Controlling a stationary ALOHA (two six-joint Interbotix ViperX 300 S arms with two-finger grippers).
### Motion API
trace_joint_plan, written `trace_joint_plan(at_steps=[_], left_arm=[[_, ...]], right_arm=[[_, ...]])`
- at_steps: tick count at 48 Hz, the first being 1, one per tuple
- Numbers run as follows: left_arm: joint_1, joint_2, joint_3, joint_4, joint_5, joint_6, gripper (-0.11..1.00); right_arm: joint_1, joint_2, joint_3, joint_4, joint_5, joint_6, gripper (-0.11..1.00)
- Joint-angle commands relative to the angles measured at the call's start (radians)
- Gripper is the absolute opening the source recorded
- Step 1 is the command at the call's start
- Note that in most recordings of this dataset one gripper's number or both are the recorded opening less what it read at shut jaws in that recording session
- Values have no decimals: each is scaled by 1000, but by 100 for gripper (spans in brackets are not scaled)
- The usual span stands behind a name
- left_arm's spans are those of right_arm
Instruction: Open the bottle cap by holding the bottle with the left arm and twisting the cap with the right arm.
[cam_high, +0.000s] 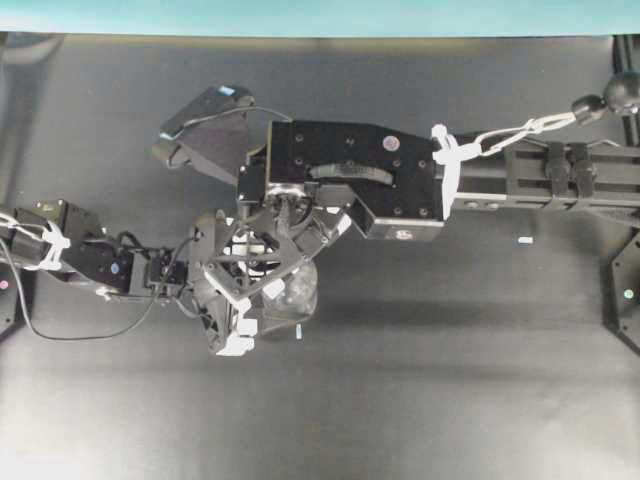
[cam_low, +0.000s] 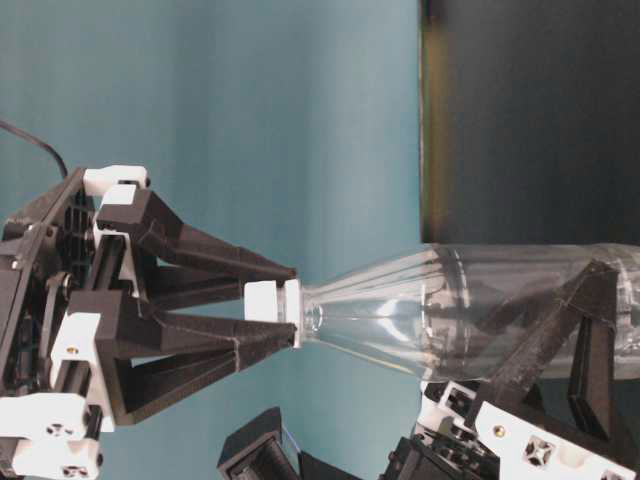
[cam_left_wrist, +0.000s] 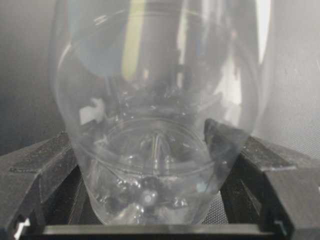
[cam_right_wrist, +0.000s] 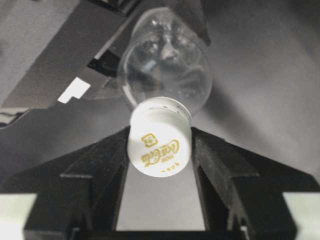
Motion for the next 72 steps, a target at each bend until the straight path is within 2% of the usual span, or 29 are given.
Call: trace_joint_plan(at_steps=[1,5,7,21,26,44,50,72], left_arm=[[-6,-3,-3,3,-3,2,82],[-5,-2,-3,3,-3,2,82],[-5,-3,-3,3,-3,2,82],[-5,0,-5,3,-3,2,82],[-6,2,-5,3,-3,2,82],[-5,3,-6,3,-3,2,82],[-6,5,-6,3,-5,2,82],[-5,11,-9,3,-3,2,82]], right_arm=[[-8,-2,-8,0,5,-46,36],[-11,-2,-8,0,6,-106,36],[-11,-2,-9,0,8,-160,36],[-11,0,-14,0,8,-597,36],[-11,0,-14,0,8,-726,36],[-6,-15,26,-5,-60,-1091,36],[-5,-23,51,-5,-74,-1131,36],[-3,-40,74,-6,-86,-1123,36]])
